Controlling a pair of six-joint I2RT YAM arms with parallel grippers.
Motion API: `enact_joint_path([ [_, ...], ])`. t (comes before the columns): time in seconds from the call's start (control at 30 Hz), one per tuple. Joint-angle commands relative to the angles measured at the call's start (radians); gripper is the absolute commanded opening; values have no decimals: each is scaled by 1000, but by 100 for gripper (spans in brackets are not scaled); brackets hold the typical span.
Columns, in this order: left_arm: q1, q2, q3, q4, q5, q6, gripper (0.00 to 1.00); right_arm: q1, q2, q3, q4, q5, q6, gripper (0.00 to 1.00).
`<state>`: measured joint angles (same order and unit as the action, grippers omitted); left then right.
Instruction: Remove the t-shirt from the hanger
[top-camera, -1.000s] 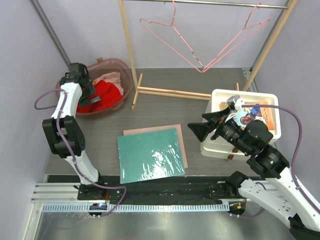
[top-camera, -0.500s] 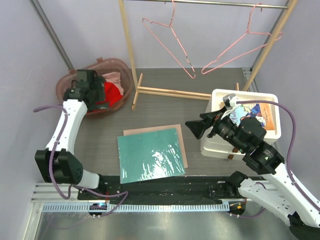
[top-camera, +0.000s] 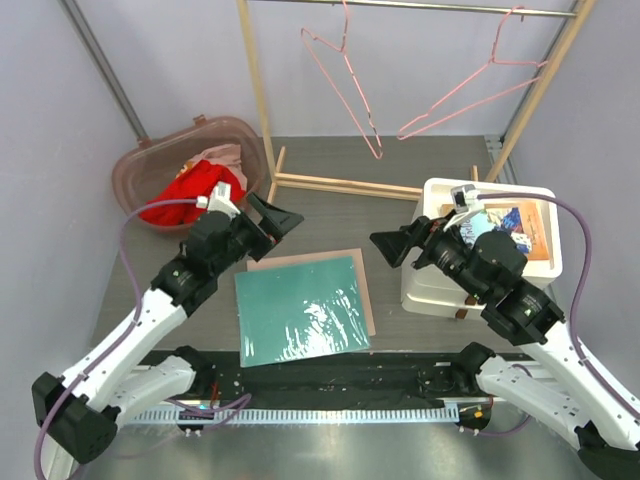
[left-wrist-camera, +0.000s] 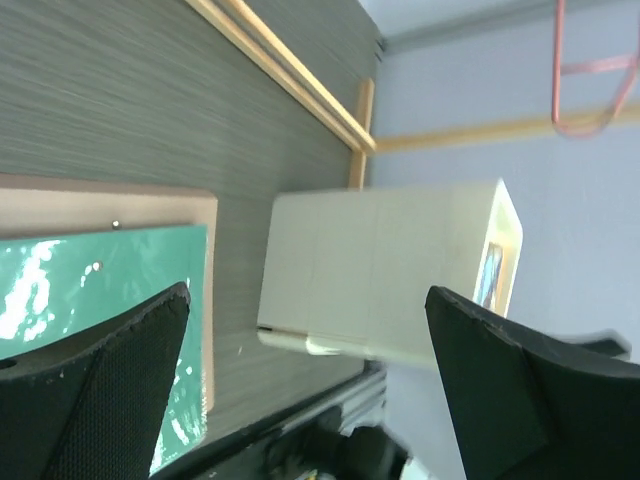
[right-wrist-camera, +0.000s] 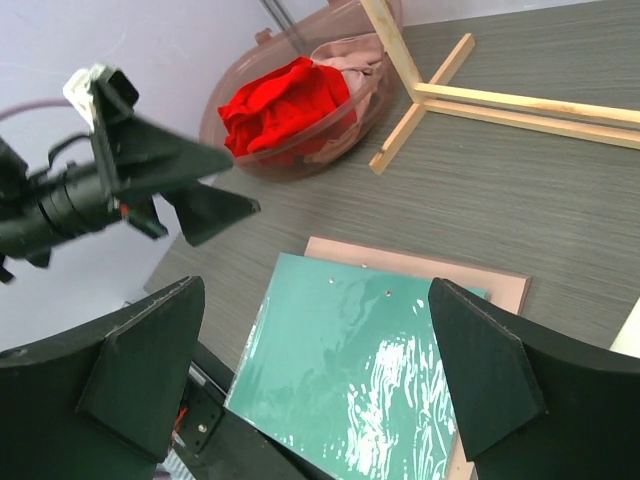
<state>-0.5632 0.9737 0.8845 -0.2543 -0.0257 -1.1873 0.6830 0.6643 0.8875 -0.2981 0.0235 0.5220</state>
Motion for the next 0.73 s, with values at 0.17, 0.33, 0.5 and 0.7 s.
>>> enact_joint_path([
  [0.17,-10,-371,-439,484,513,150,100,0,-132,-129,53,-65,198,100],
  [0.33,-10,-565,-554,489,589,106,100,0,-203,-257,-13,-72,393,100],
  [0.5,-12,-766,-662,498,670,52,100,0,-355,-369,-42,-117,469,100],
  [0.7,-12,-1013,-794,552,688,-60,100,0,-632,-512,36,-200,526,100],
])
